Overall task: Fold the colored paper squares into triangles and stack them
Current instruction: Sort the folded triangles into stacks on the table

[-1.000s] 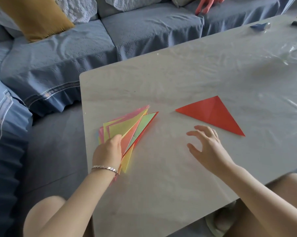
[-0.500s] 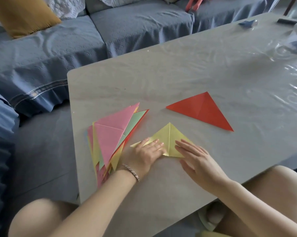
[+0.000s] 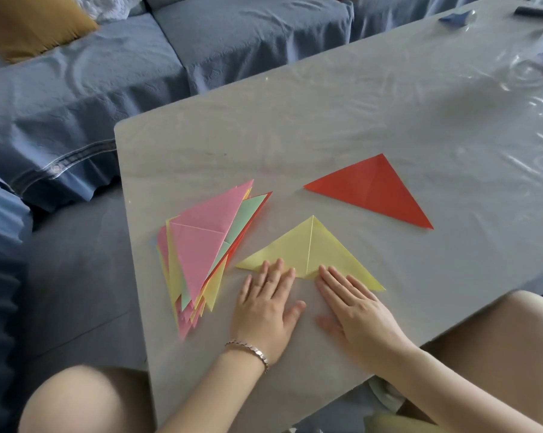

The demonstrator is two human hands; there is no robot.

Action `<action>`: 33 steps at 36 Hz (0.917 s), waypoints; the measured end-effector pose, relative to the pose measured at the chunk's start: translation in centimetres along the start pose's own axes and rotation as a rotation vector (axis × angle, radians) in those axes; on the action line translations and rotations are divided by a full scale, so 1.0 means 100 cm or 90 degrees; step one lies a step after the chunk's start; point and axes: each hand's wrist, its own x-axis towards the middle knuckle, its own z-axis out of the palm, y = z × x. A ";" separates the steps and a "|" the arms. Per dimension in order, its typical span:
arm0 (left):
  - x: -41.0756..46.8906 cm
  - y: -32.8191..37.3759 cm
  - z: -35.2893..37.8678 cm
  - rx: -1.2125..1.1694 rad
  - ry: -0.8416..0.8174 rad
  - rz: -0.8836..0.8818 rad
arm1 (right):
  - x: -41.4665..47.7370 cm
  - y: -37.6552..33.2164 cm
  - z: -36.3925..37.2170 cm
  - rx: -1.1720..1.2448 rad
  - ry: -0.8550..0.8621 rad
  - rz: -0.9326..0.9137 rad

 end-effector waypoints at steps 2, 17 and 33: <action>-0.003 -0.003 0.003 -0.006 0.005 -0.032 | -0.008 0.004 -0.001 0.004 0.005 0.011; -0.005 0.010 -0.008 -0.130 -0.014 -0.138 | -0.050 0.032 -0.009 0.048 -0.007 0.127; -0.003 0.013 -0.029 -0.172 -0.059 -0.180 | 0.059 -0.001 -0.057 0.108 -0.168 0.367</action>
